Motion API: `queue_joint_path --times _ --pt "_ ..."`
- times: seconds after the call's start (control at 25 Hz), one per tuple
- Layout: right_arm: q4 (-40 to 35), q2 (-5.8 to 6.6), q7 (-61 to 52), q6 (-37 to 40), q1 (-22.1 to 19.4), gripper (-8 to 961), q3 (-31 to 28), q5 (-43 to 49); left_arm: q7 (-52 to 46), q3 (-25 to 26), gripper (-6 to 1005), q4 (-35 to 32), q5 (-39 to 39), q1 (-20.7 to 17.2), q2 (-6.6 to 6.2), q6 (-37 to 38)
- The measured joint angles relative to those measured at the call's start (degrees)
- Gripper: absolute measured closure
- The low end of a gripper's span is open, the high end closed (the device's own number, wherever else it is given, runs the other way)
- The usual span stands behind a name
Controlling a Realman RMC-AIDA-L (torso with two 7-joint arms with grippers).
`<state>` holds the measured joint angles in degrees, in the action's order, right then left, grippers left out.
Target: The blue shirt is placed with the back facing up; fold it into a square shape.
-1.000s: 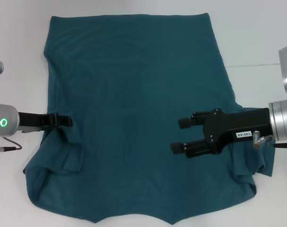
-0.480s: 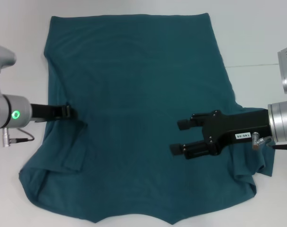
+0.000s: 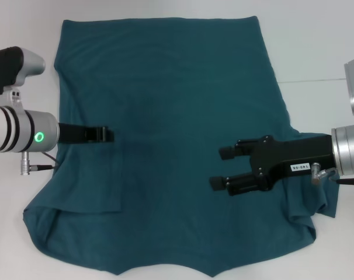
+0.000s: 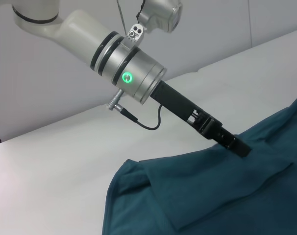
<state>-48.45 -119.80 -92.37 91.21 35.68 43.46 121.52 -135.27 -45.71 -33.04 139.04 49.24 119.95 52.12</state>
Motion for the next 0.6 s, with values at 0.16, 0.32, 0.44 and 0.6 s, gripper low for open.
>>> queue_joint_path --times 0.16,0.32,0.44,0.6 --pt "-0.5 0.07 0.0 0.3 0.0 74 -0.3 -0.2 0.3 0.5 883 -1.7 -0.4 -1.3 -0.14 2.8" --pt "-0.7 0.58 -0.6 0.6 0.2 74 -0.4 -0.9 1.0 0.6 819 -7.8 -3.6 -5.6 -1.04 10.7" --pt "-1.7 0.81 -2.1 0.9 0.8 74 -0.4 -1.0 2.1 0.7 771 -16.2 -7.4 -10.8 -1.43 19.4" --pt "-6.0 0.72 -7.3 1.3 1.1 74 -0.2 -1.1 4.8 4.8 639 -26.4 -10.2 -16.6 -1.75 32.5"
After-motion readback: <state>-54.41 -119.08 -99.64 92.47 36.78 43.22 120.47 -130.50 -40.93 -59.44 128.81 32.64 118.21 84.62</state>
